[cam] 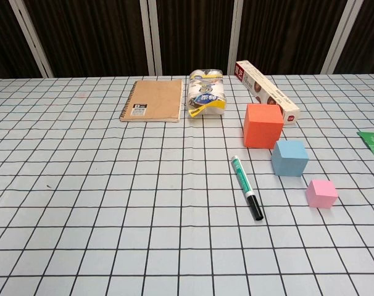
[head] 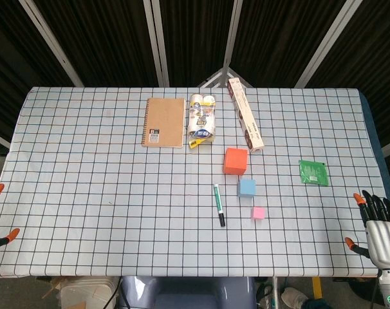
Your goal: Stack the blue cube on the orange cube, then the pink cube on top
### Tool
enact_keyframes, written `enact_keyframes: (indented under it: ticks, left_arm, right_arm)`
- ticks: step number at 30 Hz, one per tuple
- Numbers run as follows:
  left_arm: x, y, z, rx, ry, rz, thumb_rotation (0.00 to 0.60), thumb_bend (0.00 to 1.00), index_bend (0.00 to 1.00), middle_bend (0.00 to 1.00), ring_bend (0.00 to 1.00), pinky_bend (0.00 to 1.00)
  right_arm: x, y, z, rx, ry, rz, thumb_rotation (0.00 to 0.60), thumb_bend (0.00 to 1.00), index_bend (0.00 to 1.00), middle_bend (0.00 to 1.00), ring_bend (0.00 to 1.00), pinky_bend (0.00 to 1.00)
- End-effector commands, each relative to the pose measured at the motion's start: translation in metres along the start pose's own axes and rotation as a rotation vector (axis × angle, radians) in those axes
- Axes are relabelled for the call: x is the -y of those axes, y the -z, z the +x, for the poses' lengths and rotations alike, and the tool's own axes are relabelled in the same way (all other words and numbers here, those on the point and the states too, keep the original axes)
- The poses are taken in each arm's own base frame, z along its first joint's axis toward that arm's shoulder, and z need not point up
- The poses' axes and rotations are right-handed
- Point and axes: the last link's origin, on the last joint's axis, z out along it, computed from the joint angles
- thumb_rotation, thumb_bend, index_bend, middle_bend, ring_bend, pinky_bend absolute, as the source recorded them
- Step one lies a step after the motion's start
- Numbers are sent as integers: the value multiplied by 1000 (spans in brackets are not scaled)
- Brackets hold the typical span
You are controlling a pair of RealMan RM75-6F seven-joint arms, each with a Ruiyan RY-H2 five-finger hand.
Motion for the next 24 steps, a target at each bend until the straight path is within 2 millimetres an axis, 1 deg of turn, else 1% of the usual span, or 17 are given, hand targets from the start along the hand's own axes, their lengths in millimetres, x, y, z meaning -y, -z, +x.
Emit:
enact_keyframes:
  ticks: [1, 10, 16, 18, 21, 22, 24]
  left_arm:
    - [0, 0, 0, 0, -2, 0, 600, 129, 79, 0, 0, 0]
    - [-3, 1, -1, -5, -6, -11, 600, 129, 79, 0, 0, 0]
    - [-2, 0, -1, 0, -6, -1, 600, 129, 79, 0, 0, 0]
    - [-3, 0, 0, -5, -6, -1, 600, 129, 79, 0, 0, 0]
    - [-3, 0, 0, -11, -2, 3, 600, 129, 79, 0, 0, 0]
    - [-3, -1, 0, -9, -2, 4, 600, 129, 79, 0, 0, 0]
    - [-3, -2, -1, -2, -5, 6, 600, 129, 79, 0, 0, 0]
  right_arm:
    - [0, -1, 0, 2, 1, -1, 600, 242, 0, 0, 0, 0]
    - [2, -1, -1, 1, 4, 9, 600, 243, 0, 0, 0, 0]
    - [11, -2, -7, 24, 4, 39, 600, 243, 0, 0, 0, 0]
    - [22, -6, -11, 35, -27, 82, 600, 242, 0, 0, 0, 0]
    - [47, -15, -18, 61, -109, 174, 600, 243, 0, 0, 0, 0]
    - [53, -18, -19, 69, -121, 190, 600, 243, 0, 0, 0, 0]
    - [74, -29, -21, 90, -144, 248, 600, 243, 0, 0, 0, 0]
